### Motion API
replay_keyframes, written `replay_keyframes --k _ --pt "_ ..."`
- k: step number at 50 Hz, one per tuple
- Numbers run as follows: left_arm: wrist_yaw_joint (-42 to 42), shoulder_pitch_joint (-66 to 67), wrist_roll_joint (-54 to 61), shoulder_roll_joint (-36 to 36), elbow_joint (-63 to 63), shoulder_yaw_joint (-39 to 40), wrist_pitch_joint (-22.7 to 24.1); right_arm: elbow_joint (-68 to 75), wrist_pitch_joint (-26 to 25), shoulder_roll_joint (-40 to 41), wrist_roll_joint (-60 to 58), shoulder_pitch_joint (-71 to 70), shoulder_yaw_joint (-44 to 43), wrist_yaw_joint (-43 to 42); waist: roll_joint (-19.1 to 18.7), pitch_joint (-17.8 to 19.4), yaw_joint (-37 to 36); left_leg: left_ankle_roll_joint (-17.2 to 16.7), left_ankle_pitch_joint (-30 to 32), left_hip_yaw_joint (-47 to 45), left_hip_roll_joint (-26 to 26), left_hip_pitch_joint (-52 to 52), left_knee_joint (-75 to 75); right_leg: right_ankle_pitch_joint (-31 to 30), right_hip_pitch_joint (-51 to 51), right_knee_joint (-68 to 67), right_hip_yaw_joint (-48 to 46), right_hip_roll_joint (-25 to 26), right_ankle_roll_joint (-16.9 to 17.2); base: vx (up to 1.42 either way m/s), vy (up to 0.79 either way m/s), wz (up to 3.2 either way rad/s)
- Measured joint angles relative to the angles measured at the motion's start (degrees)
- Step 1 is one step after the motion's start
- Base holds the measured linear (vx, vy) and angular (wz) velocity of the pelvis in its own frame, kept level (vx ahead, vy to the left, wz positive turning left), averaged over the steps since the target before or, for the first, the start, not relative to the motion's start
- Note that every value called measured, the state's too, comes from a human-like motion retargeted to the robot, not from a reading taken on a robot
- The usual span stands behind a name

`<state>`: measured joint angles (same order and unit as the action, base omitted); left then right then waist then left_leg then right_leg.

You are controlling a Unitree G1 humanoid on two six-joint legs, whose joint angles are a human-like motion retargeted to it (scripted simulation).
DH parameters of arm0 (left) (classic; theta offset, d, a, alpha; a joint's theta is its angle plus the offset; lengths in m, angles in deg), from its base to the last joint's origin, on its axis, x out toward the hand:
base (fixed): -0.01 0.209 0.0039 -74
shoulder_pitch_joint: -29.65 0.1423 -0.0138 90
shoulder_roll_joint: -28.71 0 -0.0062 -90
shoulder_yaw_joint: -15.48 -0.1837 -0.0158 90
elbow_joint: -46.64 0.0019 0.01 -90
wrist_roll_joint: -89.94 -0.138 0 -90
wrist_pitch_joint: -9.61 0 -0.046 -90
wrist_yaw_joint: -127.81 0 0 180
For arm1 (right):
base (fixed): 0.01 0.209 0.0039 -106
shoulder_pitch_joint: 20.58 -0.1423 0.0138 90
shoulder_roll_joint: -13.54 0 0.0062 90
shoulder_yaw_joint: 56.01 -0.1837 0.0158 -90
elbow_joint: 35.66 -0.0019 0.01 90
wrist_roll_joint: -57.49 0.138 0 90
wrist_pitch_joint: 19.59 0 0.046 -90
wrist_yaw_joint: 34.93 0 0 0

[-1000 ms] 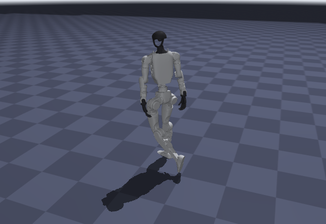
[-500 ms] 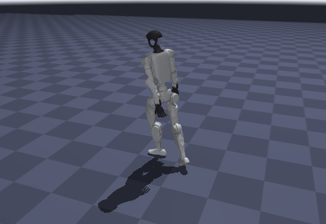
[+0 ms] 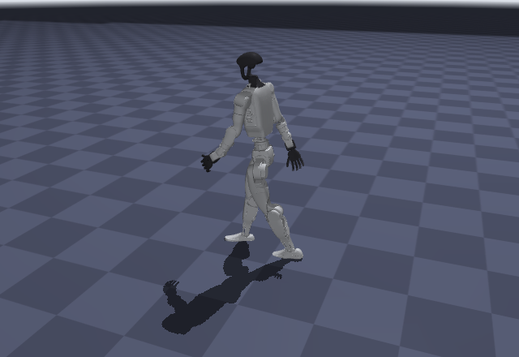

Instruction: Walk run

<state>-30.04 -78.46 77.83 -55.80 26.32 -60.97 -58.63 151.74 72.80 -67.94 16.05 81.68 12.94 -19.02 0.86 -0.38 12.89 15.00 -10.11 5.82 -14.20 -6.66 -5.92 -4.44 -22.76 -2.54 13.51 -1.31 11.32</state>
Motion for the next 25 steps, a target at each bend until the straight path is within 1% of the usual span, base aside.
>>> replay_keyframes --k 2,3,5,7,8,10,11,12,13,14,15,17,19,20,22,25 --pt "-0.7 1.2 -1.3 0.2 1.8 0.5 0.1 -0.6 -0.2 -0.6 -0.9 -0.5 0.2 -0.9 0.2 -0.1 0.2 -0.1 -0.3 0.1 -0.2 -1.4 -1.4 -2.9 0.8 -0.7 -0.3 0.0 0.3 0.75 -0.23 0.80" --pt "-1.0 2.2 -2.2 0.4 3.1 1.0 0.1 -1.0 -0.5 -1.0 -0.8 -0.8 0.1 -1.5 0.3 -0.5 0.3 -0.2 0.0 0.0 -0.4 -1.8 -2.2 -4.2 1.1 -2.3 -1.0 0.0 -0.4 0.77 -0.27 0.90" --pt "-2.5 4.4 -5.1 0.8 7.0 2.4 0.0 -1.4 -1.8 -1.5 0.1 -1.6 -0.6 -2.8 0.0 -1.7 1.5 -1.5 2.4 0.8 0.0 -1.7 -5.2 -3.5 1.0 -5.4 -10.8 -2.4 -2.8 0.81 -0.30 1.18" --pt "-5.4 7.0 -9.1 1.6 12.6 4.1 -1.9 -1.1 -3.5 -2.4 2.7 -3.2 -2.3 -3.7 -1.7 -2.1 1.6 -4.6 9.1 0.5 2.0 -0.3 -10.4 -0.1 2.5 -7.9 -2.6 1.4 -6.1 0.73 -0.24 1.24" --pt "-7.3 8.2 -11.0 2.0 15.9 4.7 -3.7 -0.7 -4.2 -3.0 4.4 -4.1 -3.3 -3.8 -2.1 -2.2 1.6 -6.5 13.8 0.3 2.6 0.8 -14.2 1.1 3.6 -8.5 -2.6 1.5 -7.2 0.76 -0.21 1.26" --pt "-11.3 9.7 -12.1 1.4 23.6 5.0 -8.2 -0.7 -5.2 -4.2 8.2 -6.0 -4.3 -3.5 -2.0 -2.7 1.4 -11.8 22.6 -2.2 3.1 4.5 -23.2 2.8 6.2 -8.3 -6.9 -0.4 -8.8 0.86 -0.24 1.22" --pt "-12.4 10.5 -12.5 0.8 26.1 5.6 -10.6 -1.1 -5.4 -4.6 9.8 -7.0 -4.7 -3.2 -1.6 -3.2 1.1 -14.8 24.8 -5.7 4.5 6.9 -27.9 3.1 7.1 -7.8 -11.0 -2.2 -9.0 0.70 -0.20 1.26" --pt "-13.1 11.8 -13.0 0.3 27.7 6.3 -12.9 -1.5 -5.4 -5.1 11.2 -8.1 -4.8 -3.1 -1.1 -3.7 0.9 -17.0 26.7 -9.3 6.2 9.0 -32.2 3.6 8.0 -7.3 -13.6 -3.5 -9.3 0.54 -0.17 1.32" --pt "-13.0 13.8 -13.4 0.1 27.7 7.1 -14.9 -2.1 -5.2 -5.6 12.0 -9.1 -4.6 -3.1 -0.6 -4.3 0.5 -17.6 27.7 -13.2 8.2 10.7 -35.8 4.4 9.0 -7.1 -13.2 -3.5 -9.7 0.59 -0.21 1.31" --pt "-12.7 15.8 -14.0 0.1 27.7 8.1 -16.0 -2.7 -5.1 -6.2 12.4 -10.2 -4.2 -3.2 -0.2 -4.5 0.2 -16.7 26.1 -16.0 10.0 12.6 -39.2 5.0 10.1 -6.8 -13.9 -3.7 -10.0 0.63 -0.24 1.32" --pt "-12.3 17.7 -14.6 0.3 27.7 9.2 -16.5 -3.4 -5.1 -6.8 12.5 -11.3 -3.7 -3.5 0.2 -4.7 -0.2 -15.2 23.1 -18.3 11.6 14.6 -42.6 5.4 11.3 -6.5 -15.1 -4.1 -10.2 0.61 -0.23 1.17" --pt "-11.3 20.8 -15.2 1.0 27.5 11.6 -15.3 -4.9 -5.5 -8.4 11.1 -14.1 -2.4 -4.3 0.8 -4.3 -2.1 -12.9 19.2 -21.7 13.5 18.8 -46.1 5.8 13.3 -5.6 -17.3 -4.2 -10.8 0.50 -0.18 0.78" --pt "-9.7 23.9 -14.1 1.6 25.9 13.0 -13.7 -6.7 -5.9 -10.2 8.9 -16.8 -1.2 -5.1 1.2 -3.7 -4.7 -13.7 16.7 -21.3 12.6 23.3 -45.9 6.0 15.0 -4.7 -18.1 -3.5 -11.4 0.60 -0.13 0.39" --pt "-8.9 25.5 -13.2 1.9 24.8 13.4 -12.8 -7.8 -6.0 -11.2 7.7 -17.9 -0.8 -5.4 1.2 -3.4 -6.0 -14.7 15.1 -20.4 11.8 25.5 -44.9 6.2 15.9 -4.3 -18.5 -3.2 -11.5 0.70 -0.10 0.43" --pt "-8.6 28.1 -11.6 2.3 23.6 14.0 -11.3 -10.1 -5.7 -12.9 6.4 -19.4 -0.6 -6.4 1.1 -3.3 -8.1 -14.9 12.3 -20.2 11.5 28.5 -39.3 6.3 17.7 -3.3 -20.3 -2.4 -11.5 0.47 -0.06 0.63" --pt "-10.6 31.0 -10.2 2.9 23.5 15.3 -10.0 -12.9 -4.7 -15.6 6.8 -21.0 -1.0 -8.2 0.6 -3.4 -11.1 -11.5 9.9 -27.6 15.2 31.0 -27.6 6.6 20.1 -2.0 -22.5 -1.1 -11.0 0.55 -0.04 0.80"
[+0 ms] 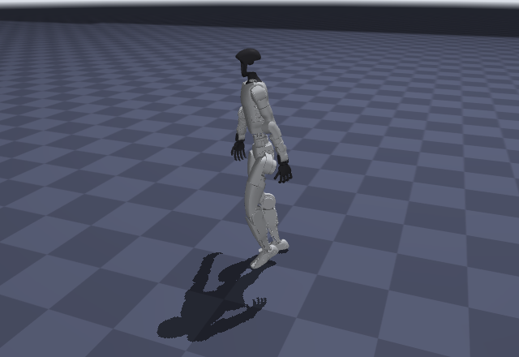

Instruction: Walk run

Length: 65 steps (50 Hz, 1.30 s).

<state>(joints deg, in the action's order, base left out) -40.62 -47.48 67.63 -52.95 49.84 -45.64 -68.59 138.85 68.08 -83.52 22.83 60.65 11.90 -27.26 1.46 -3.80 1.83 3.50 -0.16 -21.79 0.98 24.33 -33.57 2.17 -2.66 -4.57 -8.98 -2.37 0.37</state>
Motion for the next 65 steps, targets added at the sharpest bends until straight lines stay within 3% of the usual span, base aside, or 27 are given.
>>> replay_keyframes --k 2,5,10,12,13,15,18,20,23,27,35,39,40,42,43,45,47,50,51,52,53,59,63,65 --pt "-1.9 1.4 1.3 0.4 1.3 1.1 0.0 -1.1 0.7 -1.3 1.6 -0.9 -0.6 -1.3 -0.7 0.1 -1.0 1.1 0.3 -6.0 0.9 0.2 9.6 0.4 1.9 0.7 -1.7 1.4 0.2 0.53 -0.03 0.88" --pt "-3.5 3.0 5.3 0.8 4.2 1.8 -0.3 -1.7 1.8 -2.1 4.7 -2.9 -1.4 -2.5 -1.5 0.5 -1.2 0.3 -1.5 -11.1 -1.7 0.2 22.0 0.7 5.2 1.8 -5.5 3.0 0.5 0.62 -0.02 0.67" --pt "-4.7 6.7 7.0 4.2 4.2 5.1 1.1 -1.2 3.9 0.9 10.5 -5.4 -0.6 -0.1 0.4 0.8 -0.9 8.8 2.7 -15.3 -4.5 -3.7 27.4 -1.4 9.4 -0.9 -6.9 1.4 2.6 0.86 0.03 -0.04" --pt "-4.7 7.3 6.4 5.2 4.2 6.3 1.0 -1.1 5.1 2.9 10.7 -4.4 -0.6 1.9 1.2 0.0 -2.7 11.1 0.3 -15.3 -4.7 -4.8 27.3 -7.5 9.9 -4.5 -6.4 -0.6 4.3 0.96 0.12 -0.79" --pt "-4.3 6.8 6.2 5.3 4.2 6.7 0.5 -1.2 5.8 4.1 9.8 -3.4 -1.0 3.0 1.1 -0.5 -2.8 11.4 -1.5 -11.4 -5.1 -4.8 26.4 -12.5 9.9 -6.8 -7.0 -1.2 4.9 0.85 0.13 -0.18" --pt "-3.4 5.1 6.4 4.9 4.2 7.1 -0.6 -1.0 7.4 6.7 7.9 -0.4 -2.1 2.9 -0.6 -1.4 -1.8 11.4 -3.2 -13.3 -2.9 -6.5 25.3 -22.6 7.5 -14.4 -3.4 -0.2 6.2 0.84 0.20 0.66" --pt "-3.4 0.3 7.5 3.4 3.9 5.7 1.6 1.9 8.0 9.2 6.9 4.7 -2.1 1.6 -4.8 -1.0 0.3 11.5 -4.8 -5.9 -1.8 -10.1 26.1 -31.3 2.2 -29.6 -2.8 4.7 0.4 0.69 0.11 1.54" --pt "-2.5 -4.5 9.1 2.4 1.7 3.5 1.9 4.5 6.7 10.2 5.6 7.3 -2.1 2.8 -6.1 -0.5 1.4 11.5 -5.3 -1.5 -2.4 -11.9 26.8 -27.7 -2.4 -37.3 0.0 7.0 0.7 0.60 0.09 1.83" --pt "0.9 -12.7 9.0 1.7 -3.5 0.1 1.3 7.8 5.7 12.2 2.9 11.8 -3.2 3.5 -7.3 0.2 2.9 11.2 -5.5 5.8 -3.8 -14.0 27.5 -17.8 -8.5 -42.8 2.6 7.9 2.3 0.49 0.05 2.11" --pt "6.5 -21.7 8.5 2.6 -12.1 -5.9 2.2 12.1 5.8 14.5 2.5 17.4 -2.3 3.9 -8.0 0.9 7.1 11.1 -5.5 17.3 -6.9 -16.8 27.9 -8.1 -14.7 -37.6 2.9 5.5 0.9 0.64 0.03 2.59" --pt "11.0 -31.3 7.2 2.0 -23.0 -16.3 7.1 12.9 3.1 16.8 -5.3 21.0 0.8 13.2 -3.3 4.1 12.5 11.5 -7.5 27.8 -14.9 -26.4 27.6 -6.5 -18.4 -4.3 17.6 3.7 6.3 0.58 -0.12 1.71" --pt "8.5 -29.1 4.4 1.5 -23.1 -16.5 9.2 12.9 2.3 15.1 -9.7 18.5 2.7 14.7 -1.1 5.3 10.6 9.9 -10.1 25.7 -15.0 -32.3 27.2 -5.9 -19.7 4.9 7.3 5.0 14.6 0.69 -0.38 -0.18" --pt "7.8 -28.4 3.8 1.5 -22.2 -16.2 9.3 12.9 1.9 14.5 -10.0 17.5 3.2 13.9 -0.5 5.4 9.6 9.6 -10.2 24.1 -15.4 -33.3 27.2 -6.2 -20.0 5.4 0.9 4.3 14.6 0.78 -0.13 -0.12" --pt "6.8 -26.9 1.6 2.3 -17.8 -15.4 8.3 12.5 0.4 13.1 -9.5 15.8 2.8 10.4 -1.5 4.3 11.7 10.1 -8.1 24.5 -16.3 -34.4 27.4 -8.9 -19.8 3.5 6.2 4.4 6.2 0.77 0.15 0.91" --pt "6.7 -26.0 0.5 2.6 -14.9 -14.9 7.1 11.9 -0.4 12.5 -9.0 15.3 2.2 8.3 -1.8 3.7 12.8 9.3 -7.2 25.0 -16.3 -34.8 26.7 -9.0 -19.6 2.0 5.3 3.9 4.8 0.71 0.03 1.53" --pt "6.5 -23.8 -2.1 2.7 -8.7 -13.9 4.1 10.4 -1.2 11.6 -7.1 14.8 0.3 4.2 -2.9 3.0 17.1 7.2 -3.6 28.1 -15.8 -35.8 23.5 -12.4 -18.4 0.8 6.6 3.3 4.4 0.91 -0.18 2.00" --pt "4.1 -22.0 -5.0 2.5 -1.9 -13.0 0.7 9.8 -0.8 10.7 -2.7 14.1 -1.7 1.3 -4.9 2.0 17.8 3.0 5.2 27.4 -13.9 -34.8 18.6 -9.7 -17.1 -1.7 9.7 3.6 3.5 0.88 -0.17 1.47" --pt "-2.0 -17.4 -6.7 1.9 4.2 -13.8 -2.9 10.8 -0.1 9.0 6.2 12.0 -4.3 1.4 -4.8 1.3 16.0 -7.8 19.6 21.8 -11.0 -30.9 7.1 -6.2 -13.7 -3.1 6.5 1.9 0.5 0.91 -0.19 0.90" --pt "-2.4 -15.3 -7.0 1.3 4.2 -14.0 -2.8 10.9 -0.4 8.8 8.8 11.0 -4.8 2.2 -3.4 0.6 14.8 -11.5 22.2 18.3 -10.7 -29.1 3.0 -6.0 -12.5 -2.7 1.1 -0.4 0.0 0.82 -0.23 0.55" --pt "-2.6 -13.3 -7.4 0.8 4.2 -14.1 -2.5 11.0 -0.6 8.7 11.2 10.0 -5.1 2.9 -2.1 0.0 13.7 -14.3 24.5 15.1 -10.3 -27.4 -0.8 -5.3 -11.5 -2.5 -1.1 -1.7 -0.6 0.68 -0.23 0.36" --pt "-2.5 -11.5 -8.1 0.2 4.2 -13.9 -1.9 11.0 -0.6 8.6 13.1 9.0 -5.4 3.7 -1.1 -0.5 12.9 -15.3 26.1 12.3 -9.3 -25.8 -4.0 -4.0 -10.7 -2.6 3.3 -0.7 -1.5 0.69 -0.23 0.59" --pt "-3.3 -2.1 -11.5 -2.0 0.3 -8.7 0.1 6.7 1.3 7.4 16.9 3.6 -3.8 4.9 2.0 0.2 5.4 -5.7 10.0 8.8 -6.1 -9.8 -16.6 -1.3 -3.6 0.4 1.4 -1.4 -3.0 0.70 -0.19 0.33" --pt "-4.6 0.4 -5.0 -2.7 2.0 -3.1 -1.6 1.5 2.5 6.0 12.9 1.0 -0.2 2.6 1.4 0.6 1.5 0.0 3.4 7.5 -4.2 -2.3 -6.2 0.7 0.1 2.2 -2.8 0.7 -3.5 0.53 -0.13 0.48" --pt "-4.1 0.9 0.0 -2.8 3.5 -0.7 -2.4 -0.4 2.9 5.1 10.1 0.0 1.1 1.0 1.0 0.8 0.4 2.7 3.2 3.1 -2.0 -0.3 2.3 2.2 1.8 2.7 -3.8 2.1 -3.6 0.74 -0.14 0.74"
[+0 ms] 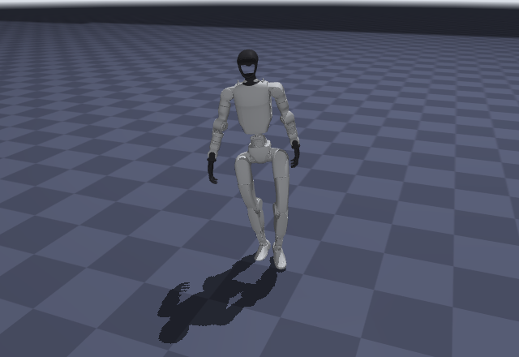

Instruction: Walk run

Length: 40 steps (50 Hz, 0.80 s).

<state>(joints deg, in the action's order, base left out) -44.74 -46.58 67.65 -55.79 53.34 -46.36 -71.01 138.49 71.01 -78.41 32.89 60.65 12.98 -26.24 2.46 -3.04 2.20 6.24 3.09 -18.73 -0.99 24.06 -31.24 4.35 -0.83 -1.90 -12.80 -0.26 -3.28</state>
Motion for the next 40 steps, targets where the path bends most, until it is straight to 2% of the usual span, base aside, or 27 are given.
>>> replay_keyframes --k 3,5,8,10,11,13,14,17,18,20,22,23,25,28,30,33,36,38,40 --pt "0.9 0.7 8.2 0.8 0.7 2.1 -0.2 -1.3 0.3 -1.3 -3.3 -1.2 1.7 -1.6 -1.2 0.4 -1.3 -0.7 0.2 -6.5 0.3 1.7 15.2 2.2 3.0 0.8 -2.2 2.8 0.2 0.61 -0.11 0.70" --pt "1.0 1.0 12.5 2.1 0.7 2.7 0.7 -1.7 0.5 -1.8 -4.7 -1.6 2.5 -2.1 -1.7 0.4 -0.9 -1.9 -1.7 -8.0 -3.3 2.0 23.6 3.5 5.1 1.4 -6.2 4.1 0.6 0.72 -0.09 1.02" --pt "0.6 1.1 15.6 5.1 0.7 3.2 3.3 -1.4 1.0 -1.5 -5.9 -1.3 3.8 -1.8 -1.1 0.5 -0.7 -0.9 -3.4 -12.6 -5.7 0.3 29.5 3.7 7.9 0.3 -7.6 4.5 1.5 0.82 -0.09 0.58" --pt "1.0 0.7 15.3 7.2 0.7 3.9 4.7 -0.4 1.4 -0.9 -6.9 -1.0 4.1 -1.0 -0.1 0.5 -2.6 3.9 -1.6 -12.6 -6.3 -0.9 28.4 1.9 9.2 -1.0 -6.7 3.8 2.6 0.80 -0.05 -0.39" --pt "1.3 0.5 14.5 7.8 0.7 4.4 5.0 0.1 1.4 -0.5 -7.6 -0.7 3.9 -0.6 0.3 0.2 -3.4 5.3 -1.6 -12.2 -6.4 -1.2 27.9 0.6 9.6 -1.6 -6.6 3.4 3.3 0.89 -0.02 -0.47" --pt "2.4 0.2 12.6 9.0 0.4 5.6 5.4 1.3 1.1 0.7 -9.8 0.5 2.9 0.2 0.9 -0.6 -5.1 6.9 1.1 -12.6 -6.5 -2.2 27.9 -4.1 10.5 -3.4 -7.1 2.5 5.2 0.93 -0.02 -0.42" --pt "3.1 0.0 12.0 9.3 0.4 6.0 5.3 2.0 0.7 1.5 -11.3 1.5 2.2 0.1 1.2 -1.3 -5.6 7.6 1.5 -12.8 -6.4 -2.8 27.5 -8.3 10.8 -4.9 -7.8 1.8 6.2 0.98 0.00 -0.30" --pt "4.5 -1.3 12.6 8.4 0.4 5.9 4.0 4.9 -0.5 4.3 -14.6 5.5 1.1 -1.8 1.0 -3.0 -5.7 8.7 -1.9 -11.1 -4.4 -4.4 24.2 -25.2 9.7 -12.9 -6.3 0.5 7.0 1.08 0.02 0.04" --pt "4.5 -2.0 13.1 7.6 0.2 5.4 3.7 6.2 -0.9 4.9 -14.8 6.9 1.3 -2.5 -0.1 -3.0 -5.0 8.7 -3.5 -8.7 -3.5 -5.3 22.7 -30.2 8.3 -17.1 -3.3 1.9 6.0 1.11 -0.01 0.59" --pt "4.4 -3.5 13.4 6.6 -1.1 4.2 3.6 9.1 -2.1 5.4 -15.3 9.5 1.3 -3.0 -1.5 -1.9 -4.5 8.8 -6.8 -6.7 -2.6 -9.4 20.8 -34.3 5.0 -31.4 -3.9 1.1 0.8 1.09 -0.02 0.81" --pt "4.6 -6.2 12.9 5.7 -4.0 3.0 3.4 11.5 -4.2 5.4 -16.8 11.2 0.1 -1.6 -3.0 -1.4 -3.2 8.8 -8.1 -3.0 -3.3 -12.5 21.5 -33.8 0.6 -40.7 -1.6 2.3 -1.2 0.76 0.06 1.14" --pt "5.1 -7.8 12.4 5.3 -5.7 2.5 3.4 12.0 -5.1 5.6 -17.9 12.1 -0.8 -1.0 -5.2 -1.9 -3.1 8.8 -8.1 -1.2 -1.8 -12.8 22.1 -32.3 -1.5 -39.8 1.3 6.3 -0.9 0.63 0.11 1.16" --pt "7.1 -11.2 11.2 4.6 -9.5 1.1 3.1 12.5 -6.1 5.7 -19.8 14.0 -3.4 -0.1 -7.1 -2.1 -2.1 8.8 -8.9 2.5 -2.0 -13.5 21.8 -25.1 -6.8 -42.3 5.9 9.5 -0.9 0.66 0.11 1.48" --pt "10.3 -15.2 10.6 3.4 -15.2 -2.7 3.9 13.2 -4.3 6.1 -17.5 17.8 -5.2 0.1 -9.2 -2.1 1.7 8.8 -9.2 10.4 -3.6 -16.7 23.3 -15.7 -11.9 -39.6 5.7 7.8 -0.7 0.73 0.04 2.18" --pt "11.9 -17.6 10.7 2.1 -18.3 -5.3 4.8 13.3 -3.7 6.6 -15.2 20.1 -5.9 1.0 -9.6 -2.1 4.5 8.8 -9.6 15.5 -5.0 -18.4 23.5 -12.3 -14.6 -33.5 5.0 5.2 -0.2 0.79 -0.09 2.20" --pt "13.3 -21.1 10.4 0.2 -21.8 -8.2 6.6 13.3 -4.6 7.4 -13.0 22.3 -7.4 2.9 -8.0 -1.9 7.2 8.8 -10.8 20.7 -8.4 -21.4 23.5 -12.7 -17.7 -21.1 8.2 2.0 2.1 0.70 -0.15 1.82" --pt "13.6 -23.5 9.2 -1.3 -23.5 -10.2 8.1 13.3 -5.2 8.0 -11.8 23.3 -7.9 4.7 -6.1 -0.8 9.8 8.8 -12.1 24.7 -11.1 -26.2 23.6 -10.5 -20.2 -10.4 14.2 0.1 4.8 0.83 -0.21 1.66" --pt "13.3 -24.4 8.0 -2.0 -23.6 -10.9 8.6 13.3 -5.1 8.1 -11.7 23.4 -7.9 5.5 -5.1 0.0 10.8 8.8 -12.7 26.0 -12.2 -29.8 24.0 -9.0 -21.7 -4.2 14.3 -1.9 6.9 0.81 -0.18 1.28" --pt "12.4 -24.4 6.5 -2.2 -22.9 -11.3 8.8 13.3 -4.7 8.0 -12.4 23.2 -7.7 5.9 -4.8 0.6 11.7 8.8 -12.9 27.3 -12.6 -33.1 24.2 -6.8 -22.8 1.3 16.1 -2.2 12.8 0.91 -0.24 0.89"
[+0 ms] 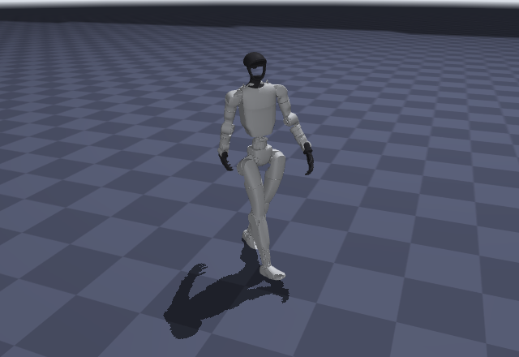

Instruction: Walk run

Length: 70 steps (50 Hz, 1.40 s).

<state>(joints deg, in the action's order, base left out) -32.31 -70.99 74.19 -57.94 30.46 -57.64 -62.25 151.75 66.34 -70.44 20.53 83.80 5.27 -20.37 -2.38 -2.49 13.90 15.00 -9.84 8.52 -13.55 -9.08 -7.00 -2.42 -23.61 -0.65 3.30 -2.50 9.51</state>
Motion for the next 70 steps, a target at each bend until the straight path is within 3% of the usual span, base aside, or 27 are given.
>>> replay_keyframes --k 2,5,7,10,13,15,17,22,25,27,30,32,35,37,39,41,43,45,48,52,58,60,62,63,65,67,70 --pt "-1.2 1.2 -1.6 0.2 1.5 0.5 -0.3 0.0 0.4 -0.6 -0.6 -0.7 0.9 0.0 0.0 -0.1 -1.0 -0.3 0.7 -1.2 0.1 -2.7 0.1 0.6 -1.0 1.6 -3.9 -0.7 5.2 0.92 -0.24 0.33" --pt "-3.6 4.7 -3.9 1.3 5.1 2.0 -1.1 0.0 -0.6 -1.8 -1.3 -2.8 2.0 -1.0 0.4 -1.9 -0.1 -2.6 5.8 -1.0 -0.8 -4.4 -0.6 -2.1 -2.1 -3.0 -1.4 0.0 0.4 0.94 -0.25 0.60" --pt "-4.7 8.7 -4.7 2.2 8.2 2.7 -2.7 0.0 -1.2 -2.2 -1.5 -4.2 1.9 -2.3 -0.1 -3.1 2.2 -6.4 13.3 -0.9 0.5 -4.9 -3.6 -5.5 -1.2 -6.1 -5.4 -0.8 -0.7 1.12 -0.41 1.23" --pt "-4.9 15.5 -5.5 3.7 13.3 1.9 -6.3 0.0 -1.0 -2.9 0.0 -6.7 1.4 -3.6 -2.4 -3.6 5.0 -14.8 31.7 -2.3 4.0 -2.4 -14.4 -1.5 1.7 -10.1 2.1 2.4 -5.3 1.12 -0.35 1.17" --pt "-4.5 20.1 -9.2 4.4 17.1 0.2 -10.1 -0.8 -1.1 -3.1 4.5 -10.2 1.6 -3.0 -1.8 -2.6 3.6 -19.5 39.6 -10.5 7.8 6.0 -36.4 1.0 7.8 -9.9 -6.1 0.9 -7.4 1.01 -0.26 0.45" --pt "-4.4 22.9 -14.3 5.4 17.3 0.5 -11.9 -1.6 -1.0 -3.4 8.3 -13.1 2.4 -3.0 1.9 -3.6 1.5 -16.2 39.1 -17.6 7.6 9.6 -38.8 1.6 10.4 -8.8 -6.9 -2.2 -7.8 0.94 -0.24 0.35" --pt "-5.2 25.8 -19.8 6.2 16.6 1.5 -12.1 -2.2 -0.4 -3.5 11.7 -16.1 3.3 -3.6 3.5 -2.8 -1.0 -11.4 28.9 -22.0 9.1 14.9 -43.3 2.2 13.6 -7.5 -4.4 -1.2 -8.2 0.79 -0.18 0.22" --pt "-8.6 30.5 -23.9 7.0 17.6 4.5 -10.6 -7.3 2.0 -4.8 13.0 -22.0 6.4 -4.2 5.8 -0.7 -10.2 -10.7 15.2 -21.7 5.8 30.3 -38.8 1.5 20.0 -3.6 -10.5 -0.7 -8.2 0.74 -0.14 -0.18" --pt "-9.6 31.4 -21.4 6.6 19.7 6.7 -11.8 -11.7 3.2 -6.5 11.2 -24.0 8.0 -4.4 5.4 -0.1 -13.3 -7.6 12.3 -27.5 9.5 34.5 -25.2 2.9 23.7 -1.9 -14.7 1.8 -8.3 0.74 -0.15 0.63" --pt "-9.8 31.3 -18.3 6.5 21.5 8.6 -12.9 -14.3 3.7 -7.9 9.3 -24.9 8.3 -5.2 4.7 0.4 -15.4 -7.5 12.4 -31.7 11.4 36.3 -14.3 4.3 26.4 -1.2 -15.2 4.5 -8.9 0.84 -0.12 0.50" --pt "-9.0 31.0 -13.2 7.0 23.0 12.9 -13.4 -17.2 3.9 -9.3 6.5 -25.4 7.8 -7.8 4.3 0.7 -16.5 -7.7 9.1 -33.1 7.4 37.6 0.3 5.2 30.4 -0.6 -17.9 7.1 -9.7 0.96 -0.11 0.77" --pt "-7.5 31.0 -9.6 8.0 22.8 15.9 -13.1 -17.5 3.9 -9.5 6.1 -25.2 7.6 -9.5 5.3 0.4 -17.0 -5.5 8.4 -35.3 5.5 36.1 5.4 3.4 32.3 -1.7 -19.3 7.0 -9.3 0.98 -0.09 0.49" --pt "-5.6 31.0 -4.0 9.5 21.8 19.6 -12.3 -16.2 4.0 -8.3 6.7 -24.1 7.0 -10.7 7.4 -0.2 -21.6 -1.8 9.5 -39.7 6.8 33.0 3.1 -6.2 34.5 -5.8 -18.7 5.0 -7.1 1.17 -0.02 -0.71" --pt "-4.8 31.2 -1.4 9.9 21.3 21.5 -11.0 -14.5 4.4 -6.5 6.6 -22.5 6.5 -9.5 7.7 -1.5 -23.4 0.0 12.5 -41.0 8.5 31.6 1.5 -19.0 35.1 -10.1 -18.7 4.4 -5.7 1.39 -0.08 -0.62" --pt "-3.8 30.1 1.3 8.8 22.0 21.9 -10.9 -12.6 4.6 -4.8 5.8 -20.5 6.6 -7.6 8.1 -2.6 -20.8 0.0 7.8 -36.2 9.1 30.3 -3.7 -27.6 31.1 -22.4 -15.4 5.1 -7.2 1.26 -0.13 0.87" --pt "-4.2 26.5 2.6 7.3 22.7 21.5 -12.6 -10.9 4.7 -3.7 5.1 -18.3 6.5 -5.4 7.5 -1.7 -18.2 0.0 4.2 -32.6 8.2 28.1 -7.8 -27.6 24.9 -40.1 -12.7 5.3 -10.1 1.19 0.08 1.45" --pt "-6.5 21.4 2.1 6.7 21.1 21.3 -14.2 -9.4 5.1 -2.6 4.1 -16.0 5.5 -3.4 1.9 -2.2 -19.4 0.0 3.2 -29.9 12.6 25.5 -6.6 -25.9 21.3 -41.4 -12.6 10.9 -14.3 0.81 0.23 0.86" --pt "-7.2 16.8 1.5 7.9 16.7 19.5 -13.5 -7.7 5.7 -2.1 2.6 -12.8 3.9 -2.2 -1.6 -2.7 -19.3 0.0 2.7 -25.0 12.7 22.7 -4.6 -18.0 16.5 -43.7 -13.3 12.4 -18.4 0.93 0.23 1.60" --pt "-2.8 11.4 2.9 8.5 7.1 13.0 -9.7 -5.0 6.4 -0.6 0.9 -8.0 2.3 -2.4 -3.2 -1.8 -16.1 0.0 3.3 -15.9 9.7 18.2 -1.5 -7.7 9.8 -43.1 -14.3 9.5 -21.3 0.79 0.06 2.71" --pt "1.8 4.9 4.3 7.4 -3.5 5.8 -4.6 -0.6 6.7 0.6 -1.5 -2.5 1.3 -1.1 -3.2 -1.7 -8.9 0.0 3.2 -2.7 5.2 12.9 1.1 -3.7 3.0 -29.4 -14.4 3.5 -17.0 0.95 -0.15 3.16" --pt "3.9 -1.3 5.6 2.3 -8.5 1.1 -0.3 0.0 2.9 1.8 -7.5 4.1 3.0 6.2 0.5 -0.4 -3.7 0.0 0.2 4.9 0.5 2.3 1.2 -0.7 -3.5 -5.1 -4.2 -0.4 -6.6 0.92 -0.33 1.70" --pt "3.1 -1.4 5.0 1.1 -7.8 1.2 0.0 0.0 1.6 1.6 -9.5 5.1 3.0 7.9 1.3 0.8 -4.4 0.0 0.3 3.2 0.2 -2.4 1.7 1.8 -4.0 0.8 -3.9 -0.7 5.5 1.09 -0.38 -0.04" --pt "1.4 -0.6 4.0 0.7 -5.9 2.7 -0.2 0.0 0.2 0.8 -9.8 4.8 3.3 8.0 1.6 0.7 -5.3 -0.5 2.2 0.1 0.1 -4.6 1.4 1.9 -5.5 0.7 -13.1 -1.3 4.9 1.09 -0.31 -0.01" --pt "0.4 0.2 3.4 1.0 -4.3 3.3 -0.4 0.0 -0.8 0.3 -9.3 4.6 3.2 7.4 1.2 0.2 -3.2 -0.4 4.7 1.4 -0.8 -5.3 1.0 0.9 -5.5 -0.9 -6.7 -1.5 3.1 1.01 0.00 1.12" --pt "-1.4 2.3 2.5 1.6 -0.3 4.7 -1.5 0.0 -2.9 -1.0 -7.3 3.7 3.0 4.8 0.9 -1.5 -0.7 -3.2 11.0 1.6 -0.9 -6.0 -0.9 -0.2 -5.8 -5.8 -5.4 -1.6 0.4 1.15 -0.20 1.53" --pt "-2.8 5.6 0.7 2.4 5.0 6.1 -3.8 0.0 -3.3 -1.8 -3.8 2.9 2.8 1.4 -0.9 -2.7 4.3 -8.5 21.8 1.8 1.8 -5.3 -7.1 -5.2 -4.1 -8.4 -6.2 -2.4 0.9 1.09 -0.36 1.87" --pt "-5.8 10.7 -2.8 4.0 12.4 6.4 -7.8 0.0 -0.3 -2.6 1.8 0.2 1.9 1.0 -1.7 -3.7 4.0 -19.9 38.7 -4.8 4.7 0.5 -22.4 0.3 -1.4 -13.7 -2.0 -0.4 -4.4 1.12 -0.39 0.80"
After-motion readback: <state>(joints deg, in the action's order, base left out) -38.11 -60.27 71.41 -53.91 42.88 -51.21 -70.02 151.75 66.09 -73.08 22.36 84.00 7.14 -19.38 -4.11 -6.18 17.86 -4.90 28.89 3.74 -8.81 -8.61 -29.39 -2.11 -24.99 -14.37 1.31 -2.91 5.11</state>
